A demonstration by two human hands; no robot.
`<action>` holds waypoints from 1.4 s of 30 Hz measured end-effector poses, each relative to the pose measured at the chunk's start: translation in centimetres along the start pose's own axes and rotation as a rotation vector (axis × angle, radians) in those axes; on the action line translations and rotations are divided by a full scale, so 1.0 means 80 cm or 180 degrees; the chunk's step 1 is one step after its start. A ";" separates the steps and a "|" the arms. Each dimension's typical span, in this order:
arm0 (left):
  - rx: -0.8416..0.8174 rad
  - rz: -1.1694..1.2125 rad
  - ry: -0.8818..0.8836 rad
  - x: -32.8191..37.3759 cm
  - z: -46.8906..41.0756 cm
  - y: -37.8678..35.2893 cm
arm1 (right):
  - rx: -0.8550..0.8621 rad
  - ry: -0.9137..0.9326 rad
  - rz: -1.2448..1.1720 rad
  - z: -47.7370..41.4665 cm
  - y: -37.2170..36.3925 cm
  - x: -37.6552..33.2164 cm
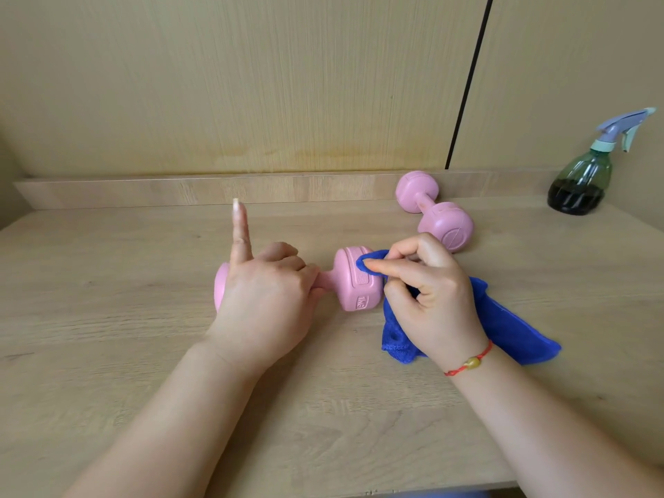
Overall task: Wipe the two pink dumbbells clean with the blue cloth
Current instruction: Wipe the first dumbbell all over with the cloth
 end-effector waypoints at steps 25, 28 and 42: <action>-0.0030 0.0027 0.0100 0.040 -0.001 0.003 | -0.0444 -0.0297 0.1117 -0.005 -0.012 -0.015; -0.0118 0.0042 0.0090 0.041 -0.002 0.000 | -0.0561 -0.0167 0.1115 -0.004 -0.010 -0.017; 0.0083 -0.0081 -0.0030 0.041 0.000 -0.004 | -0.1254 -0.0696 0.1869 -0.044 -0.022 -0.037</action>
Point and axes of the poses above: each hand's wrist, its own z-axis away from the middle knuckle, its own y-axis out of the back of the hand, x = y × z, the point moved 3 cm from there along -z, towards the middle knuckle, and after that the axes turned 14 degrees about -z, right-handed, at the moved point
